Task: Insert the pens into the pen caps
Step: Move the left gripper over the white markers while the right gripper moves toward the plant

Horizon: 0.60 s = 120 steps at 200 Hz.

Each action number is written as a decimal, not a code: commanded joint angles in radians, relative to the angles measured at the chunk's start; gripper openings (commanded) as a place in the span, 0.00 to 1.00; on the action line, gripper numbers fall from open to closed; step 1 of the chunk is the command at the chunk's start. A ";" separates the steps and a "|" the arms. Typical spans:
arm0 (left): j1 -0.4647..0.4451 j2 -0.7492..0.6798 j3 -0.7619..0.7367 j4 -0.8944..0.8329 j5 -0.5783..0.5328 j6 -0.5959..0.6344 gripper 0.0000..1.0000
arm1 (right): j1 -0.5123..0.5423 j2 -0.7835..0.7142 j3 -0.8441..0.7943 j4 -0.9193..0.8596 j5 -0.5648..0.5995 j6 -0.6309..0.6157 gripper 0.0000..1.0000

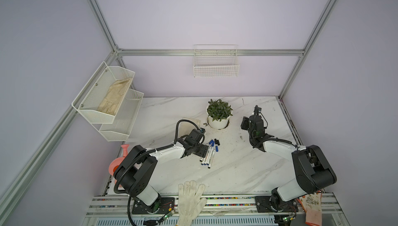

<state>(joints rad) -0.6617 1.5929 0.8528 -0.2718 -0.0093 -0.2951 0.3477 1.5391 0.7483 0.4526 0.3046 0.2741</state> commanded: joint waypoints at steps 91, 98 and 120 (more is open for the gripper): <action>0.001 0.052 0.095 -0.067 -0.025 -0.001 0.57 | -0.002 0.011 0.018 -0.012 -0.009 -0.021 0.55; 0.001 0.052 0.097 -0.076 -0.026 0.001 0.56 | -0.002 0.011 0.017 -0.014 -0.007 -0.020 0.55; 0.000 0.053 0.101 -0.117 -0.025 -0.001 0.50 | -0.001 0.012 0.017 -0.014 -0.003 -0.019 0.55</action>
<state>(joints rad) -0.6617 1.6405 0.8700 -0.3347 -0.0277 -0.2955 0.3477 1.5448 0.7483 0.4519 0.2913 0.2634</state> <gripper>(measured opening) 0.526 0.553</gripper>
